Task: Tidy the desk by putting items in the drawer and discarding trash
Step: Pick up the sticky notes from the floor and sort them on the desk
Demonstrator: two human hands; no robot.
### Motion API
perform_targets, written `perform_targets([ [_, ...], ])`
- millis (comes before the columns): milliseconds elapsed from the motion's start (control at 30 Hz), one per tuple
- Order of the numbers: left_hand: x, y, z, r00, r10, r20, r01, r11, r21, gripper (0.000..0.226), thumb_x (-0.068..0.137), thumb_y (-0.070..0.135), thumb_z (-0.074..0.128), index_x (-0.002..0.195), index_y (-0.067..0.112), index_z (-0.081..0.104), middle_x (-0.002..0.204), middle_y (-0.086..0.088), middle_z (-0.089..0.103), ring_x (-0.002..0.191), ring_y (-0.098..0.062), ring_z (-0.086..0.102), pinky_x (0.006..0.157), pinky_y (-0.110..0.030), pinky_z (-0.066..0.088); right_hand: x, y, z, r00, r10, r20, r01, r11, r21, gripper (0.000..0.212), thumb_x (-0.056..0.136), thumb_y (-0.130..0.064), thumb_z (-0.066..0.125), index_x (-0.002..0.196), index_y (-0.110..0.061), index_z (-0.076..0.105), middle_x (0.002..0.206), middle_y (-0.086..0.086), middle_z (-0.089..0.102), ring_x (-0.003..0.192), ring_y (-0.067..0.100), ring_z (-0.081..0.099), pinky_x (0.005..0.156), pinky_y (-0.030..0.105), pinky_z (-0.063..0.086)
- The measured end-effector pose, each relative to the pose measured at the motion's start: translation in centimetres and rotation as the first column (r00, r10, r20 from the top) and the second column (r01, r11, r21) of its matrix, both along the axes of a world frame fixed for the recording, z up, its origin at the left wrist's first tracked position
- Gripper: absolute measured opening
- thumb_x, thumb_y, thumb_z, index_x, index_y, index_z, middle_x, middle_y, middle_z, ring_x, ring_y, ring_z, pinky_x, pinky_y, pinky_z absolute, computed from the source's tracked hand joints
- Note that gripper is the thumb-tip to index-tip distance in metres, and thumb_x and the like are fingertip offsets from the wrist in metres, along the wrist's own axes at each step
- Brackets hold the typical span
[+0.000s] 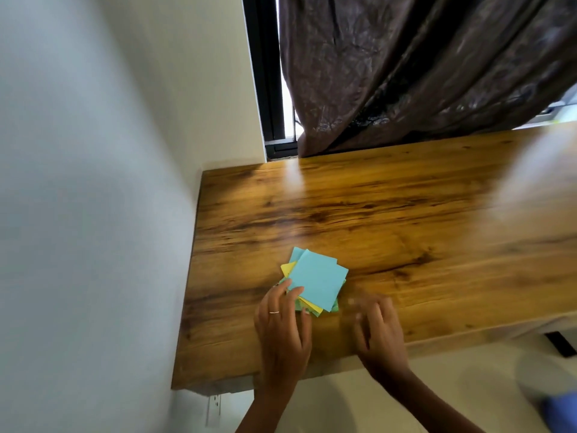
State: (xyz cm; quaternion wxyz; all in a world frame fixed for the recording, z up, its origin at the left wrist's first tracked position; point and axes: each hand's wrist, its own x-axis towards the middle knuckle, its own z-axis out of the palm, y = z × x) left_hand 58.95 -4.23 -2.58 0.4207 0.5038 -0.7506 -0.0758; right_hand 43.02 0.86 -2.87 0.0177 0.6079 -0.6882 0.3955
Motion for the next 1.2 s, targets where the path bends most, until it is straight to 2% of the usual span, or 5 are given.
perform_targets([
  [167,0.0,1.8,-0.4,0.993,-0.072,0.091,0.075,0.997,-0.025,0.031,0.096,0.032,0.036,0.116,0.019,0.056,0.125,-0.006,0.06,0.119,-0.018,0.048,0.101,-0.025,0.031,0.1,5.7,-2.7,0.966,0.255,0.038,-0.256,0.966,0.027,0.016,0.074,-0.005,0.05,0.064,-0.017,0.055,0.066,-0.004,0.054,0.066,0.01,0.05,0.057,0.024,0.041],
  [300,0.3,4.2,-2.0,0.965,-0.156,0.209,0.153,0.988,0.033,0.041,0.094,0.031,0.041,0.131,0.016,0.05,0.138,-0.004,0.052,0.13,-0.018,0.043,0.109,-0.034,0.029,-0.1,7.0,-5.8,0.921,-0.097,0.377,-0.094,0.885,0.457,0.028,0.079,0.004,0.054,0.072,-0.022,0.061,0.069,-0.01,0.061,0.065,0.003,0.056,0.06,0.016,0.045],
  [467,1.2,7.0,-4.5,0.899,-0.261,0.352,0.208,0.961,0.182,0.056,0.088,0.039,0.048,0.14,0.02,0.039,0.146,0.002,0.042,0.137,-0.015,0.033,0.113,-0.035,0.02,-4.3,6.9,-9.8,-0.011,-0.694,0.719,-0.27,0.695,0.667,0.015,0.096,-0.011,0.042,0.096,-0.002,0.055,0.092,0.016,0.06,0.078,0.028,0.056,0.066,0.035,0.044],
  [667,1.8,7.7,-4.0,0.855,-0.286,0.432,0.211,0.954,0.215,0.064,0.084,0.03,0.053,0.144,0.021,0.034,0.15,0.004,0.036,0.14,-0.016,0.031,0.111,-0.037,0.026,-4.4,3.8,-9.4,-0.395,-0.531,0.749,-0.206,0.846,0.491,0.043,0.07,0.02,0.034,0.09,-0.012,0.054,0.075,0.015,0.059,0.083,0.027,0.055,0.076,0.042,0.051],
  [1200,-0.9,8.8,-1.6,0.932,-0.216,0.292,0.132,0.95,0.282,0.051,0.093,0.034,0.042,0.141,0.019,0.043,0.147,0.004,0.04,0.141,-0.011,0.027,0.116,-0.036,0.019,-7.2,12.4,-10.3,-0.229,-0.685,0.691,-0.409,0.712,0.571,0.029,0.092,0.01,0.03,0.087,0.0,0.056,0.092,0.02,0.069,0.1,0.036,0.061,0.075,0.044,0.054],
])
